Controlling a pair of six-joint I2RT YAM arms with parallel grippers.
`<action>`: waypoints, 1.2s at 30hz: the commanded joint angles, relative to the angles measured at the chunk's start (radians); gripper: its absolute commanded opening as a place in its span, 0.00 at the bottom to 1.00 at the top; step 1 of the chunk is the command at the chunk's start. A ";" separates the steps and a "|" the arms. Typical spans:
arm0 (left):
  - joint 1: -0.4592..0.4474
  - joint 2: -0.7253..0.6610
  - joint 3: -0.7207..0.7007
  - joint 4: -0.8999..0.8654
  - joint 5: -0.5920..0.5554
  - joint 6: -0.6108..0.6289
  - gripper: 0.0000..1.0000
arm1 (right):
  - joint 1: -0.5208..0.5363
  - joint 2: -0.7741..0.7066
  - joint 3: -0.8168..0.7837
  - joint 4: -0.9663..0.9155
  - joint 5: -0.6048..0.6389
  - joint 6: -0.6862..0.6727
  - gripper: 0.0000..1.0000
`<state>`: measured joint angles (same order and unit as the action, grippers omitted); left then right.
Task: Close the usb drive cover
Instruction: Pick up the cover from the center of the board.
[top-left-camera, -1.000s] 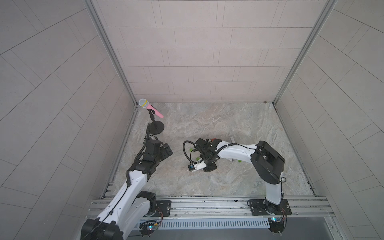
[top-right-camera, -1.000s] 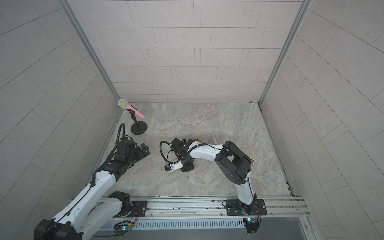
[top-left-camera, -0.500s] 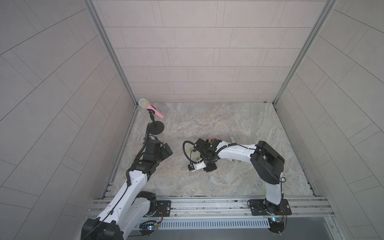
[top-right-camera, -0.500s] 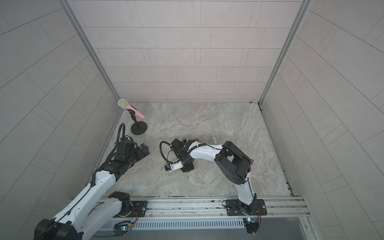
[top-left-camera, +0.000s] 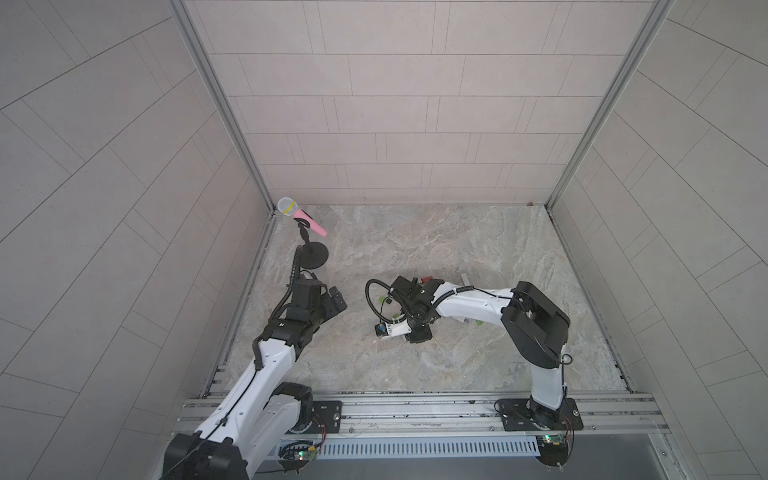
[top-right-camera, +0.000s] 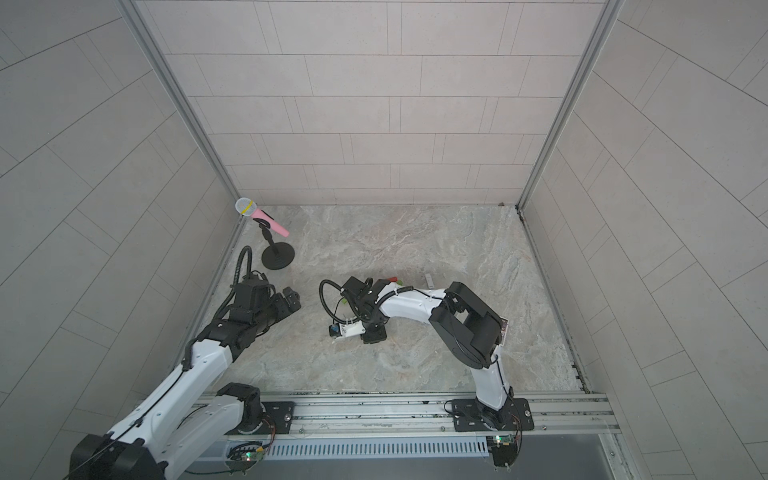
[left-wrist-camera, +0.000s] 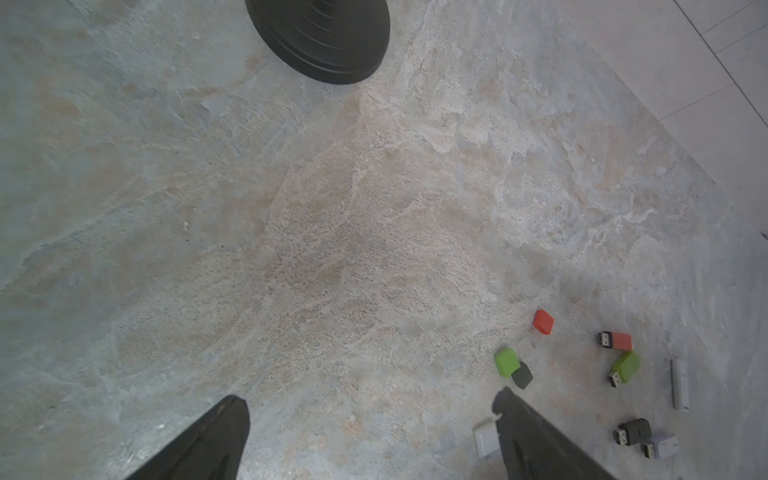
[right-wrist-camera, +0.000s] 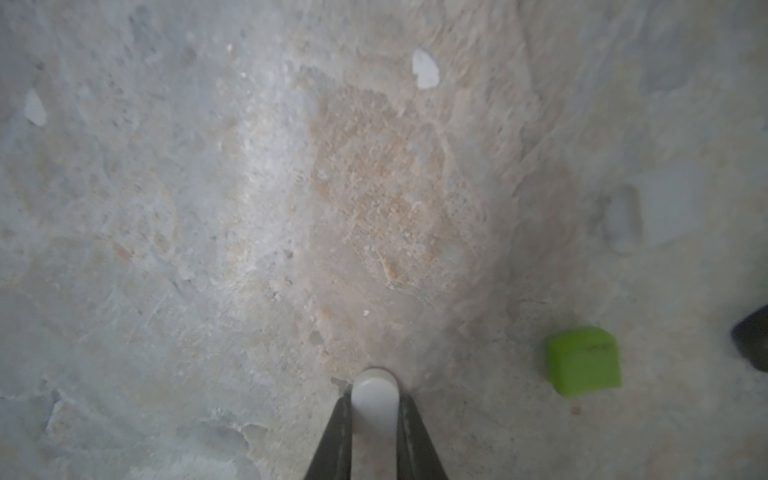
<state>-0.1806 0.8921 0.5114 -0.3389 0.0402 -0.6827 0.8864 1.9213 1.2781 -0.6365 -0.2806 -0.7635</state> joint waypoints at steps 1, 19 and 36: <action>0.006 0.008 -0.021 0.072 0.122 0.007 0.97 | -0.028 -0.105 -0.059 0.055 -0.014 0.082 0.16; -0.328 0.218 -0.017 0.641 0.717 -0.078 0.72 | -0.191 -0.755 -0.529 0.512 -0.022 0.305 0.20; -0.462 0.416 0.110 0.732 0.774 -0.088 0.53 | -0.190 -0.825 -0.588 0.570 -0.078 0.335 0.21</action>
<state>-0.6384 1.2953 0.5884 0.3393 0.7952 -0.7670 0.6952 1.1122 0.6991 -0.0891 -0.3317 -0.4465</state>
